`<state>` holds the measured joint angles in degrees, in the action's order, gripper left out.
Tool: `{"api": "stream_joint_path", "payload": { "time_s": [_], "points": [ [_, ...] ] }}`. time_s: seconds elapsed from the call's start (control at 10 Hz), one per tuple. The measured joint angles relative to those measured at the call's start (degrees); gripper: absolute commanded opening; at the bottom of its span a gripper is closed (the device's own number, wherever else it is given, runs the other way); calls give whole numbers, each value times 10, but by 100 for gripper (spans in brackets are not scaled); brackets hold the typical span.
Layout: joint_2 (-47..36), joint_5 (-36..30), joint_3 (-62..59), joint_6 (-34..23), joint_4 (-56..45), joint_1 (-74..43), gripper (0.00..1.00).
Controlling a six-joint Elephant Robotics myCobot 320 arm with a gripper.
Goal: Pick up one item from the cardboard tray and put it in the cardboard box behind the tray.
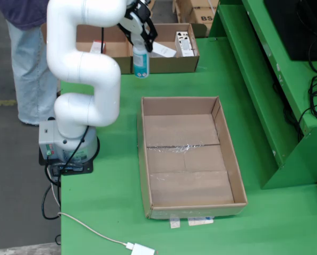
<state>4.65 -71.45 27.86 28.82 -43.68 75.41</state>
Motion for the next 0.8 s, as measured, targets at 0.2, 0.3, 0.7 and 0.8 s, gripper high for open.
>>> {"api": "stream_joint_path", "payload": {
  "time_s": [0.2,0.3,0.7,0.8],
  "points": [
    [41,4,-48,18,-29,45,0],
    [69,10,-76,28,-49,72,0],
    [149,21,-179,48,-109,155,0],
    [161,21,-213,34,-84,174,0]
  ]
}}
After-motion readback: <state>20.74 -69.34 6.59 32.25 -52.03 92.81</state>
